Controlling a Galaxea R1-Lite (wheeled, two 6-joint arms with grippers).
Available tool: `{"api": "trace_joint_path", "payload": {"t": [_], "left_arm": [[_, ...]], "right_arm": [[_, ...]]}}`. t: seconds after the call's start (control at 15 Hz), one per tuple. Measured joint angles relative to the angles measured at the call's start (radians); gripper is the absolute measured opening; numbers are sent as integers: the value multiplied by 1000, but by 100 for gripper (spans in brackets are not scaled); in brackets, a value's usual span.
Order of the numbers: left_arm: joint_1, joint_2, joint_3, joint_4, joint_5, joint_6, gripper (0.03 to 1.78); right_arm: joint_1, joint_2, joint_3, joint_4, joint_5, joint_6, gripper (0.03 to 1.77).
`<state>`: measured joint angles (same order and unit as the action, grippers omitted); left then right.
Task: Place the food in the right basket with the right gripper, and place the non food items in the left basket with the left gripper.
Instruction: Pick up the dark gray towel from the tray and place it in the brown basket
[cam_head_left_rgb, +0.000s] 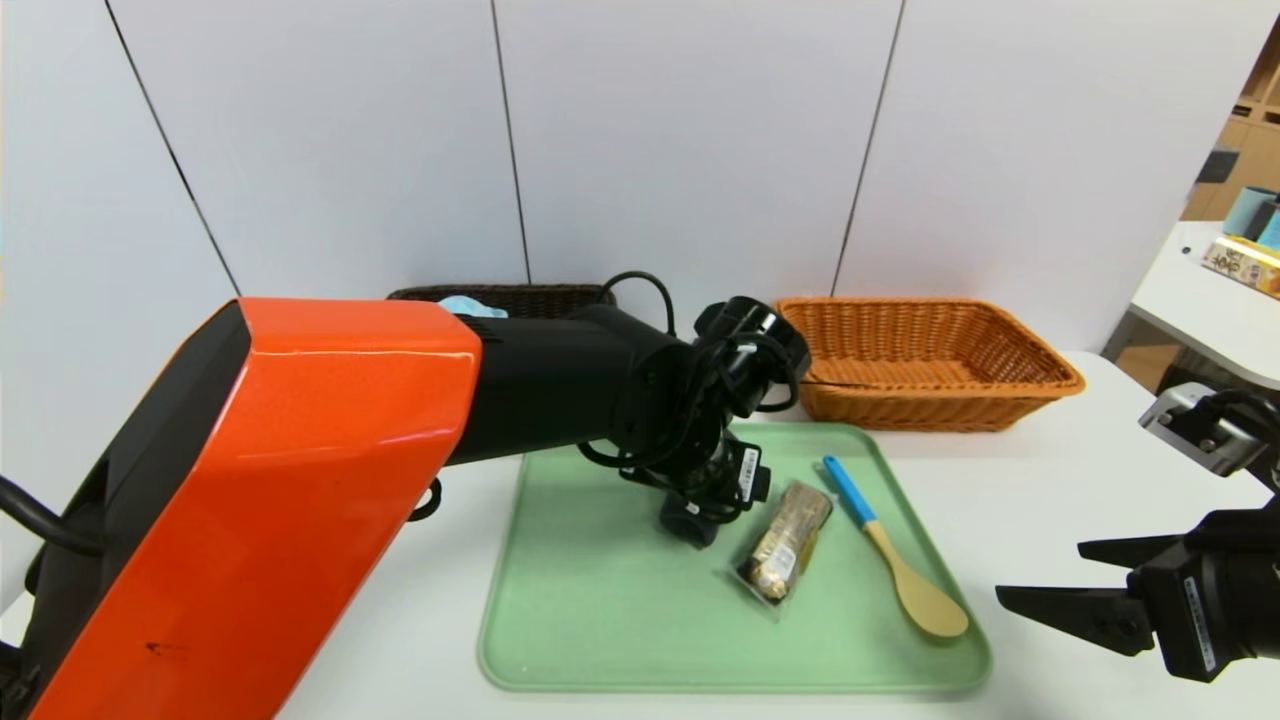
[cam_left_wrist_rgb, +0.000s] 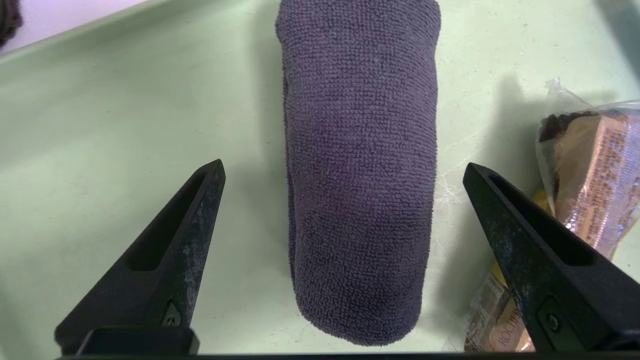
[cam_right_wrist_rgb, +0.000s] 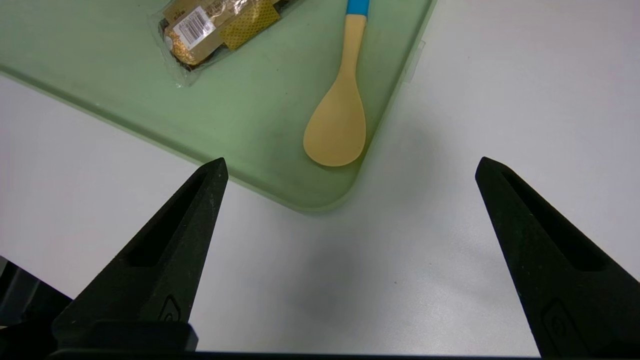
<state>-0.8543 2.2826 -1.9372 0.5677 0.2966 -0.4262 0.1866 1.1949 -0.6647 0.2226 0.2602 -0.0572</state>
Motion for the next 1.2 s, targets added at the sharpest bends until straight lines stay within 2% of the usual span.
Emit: {"api": "trace_joint_path", "payload": {"t": [0.13, 0.33, 0.87, 1.2], "left_arm": [[5, 0, 0, 0, -42, -14, 169], [5, 4, 0, -1, -47, -18, 169], [6, 29, 0, -13, -36, -9, 169], [5, 41, 0, -14, 2, -4, 169]], "right_arm": [[0, 0, 0, 0, -1, 0, 171], [-1, 1, 0, 0, -1, 0, 171], [-1, 2, 2, 0, -1, 0, 171], [-1, 2, 2, 0, -1, 3, 171]]}}
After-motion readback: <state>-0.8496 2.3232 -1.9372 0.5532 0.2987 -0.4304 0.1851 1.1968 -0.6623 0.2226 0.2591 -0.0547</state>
